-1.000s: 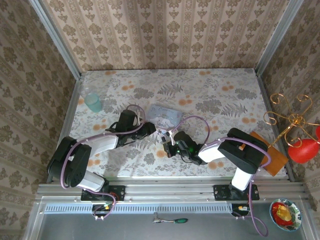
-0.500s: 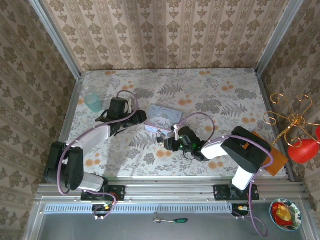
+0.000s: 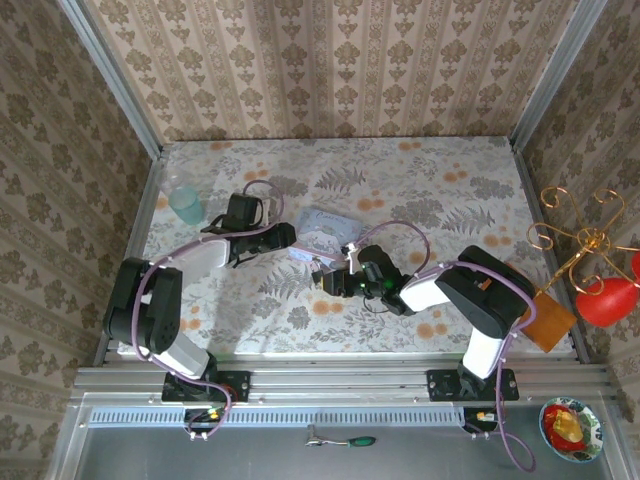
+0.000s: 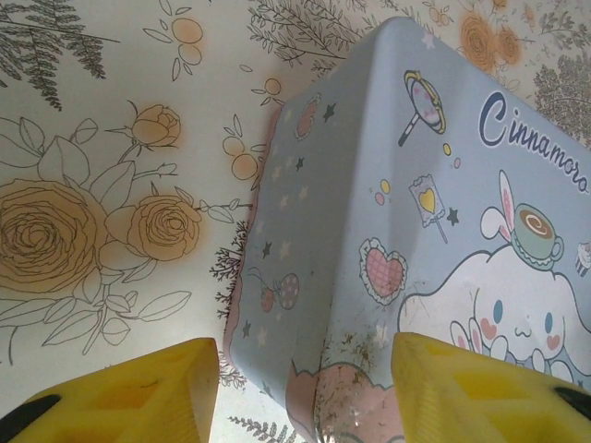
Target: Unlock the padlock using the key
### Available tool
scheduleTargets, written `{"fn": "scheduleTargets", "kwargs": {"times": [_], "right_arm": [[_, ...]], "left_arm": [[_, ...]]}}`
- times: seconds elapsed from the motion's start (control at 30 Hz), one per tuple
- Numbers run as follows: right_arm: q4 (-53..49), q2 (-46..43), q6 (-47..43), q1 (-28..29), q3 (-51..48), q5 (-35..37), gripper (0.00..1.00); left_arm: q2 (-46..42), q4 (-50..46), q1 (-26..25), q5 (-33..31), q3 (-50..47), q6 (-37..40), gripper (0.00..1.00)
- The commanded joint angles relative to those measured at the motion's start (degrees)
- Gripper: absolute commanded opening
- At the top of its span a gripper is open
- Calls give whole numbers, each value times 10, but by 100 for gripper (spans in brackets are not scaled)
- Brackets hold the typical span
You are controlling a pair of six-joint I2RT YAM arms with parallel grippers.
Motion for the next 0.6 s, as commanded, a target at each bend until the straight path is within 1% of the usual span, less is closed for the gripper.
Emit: {"fn": "scheduleTargets", "kwargs": {"times": [0.0, 0.07, 0.27, 0.37, 0.57], "right_arm": [[20, 11, 8, 1, 10, -9, 46], [15, 7, 0, 3, 12, 4, 48], [-40, -2, -37, 21, 38, 58, 51], [-64, 5, -50, 28, 55, 81, 49], [-113, 13, -63, 28, 79, 111, 44]], "left_arm": [[6, -7, -8, -37, 4, 11, 52], [5, 2, -12, -53, -8, 7, 52], [22, 15, -20, -50, -16, 2, 51], [18, 15, -22, -51, -25, -2, 49], [0, 17, -24, -65, -56, -8, 47]]}}
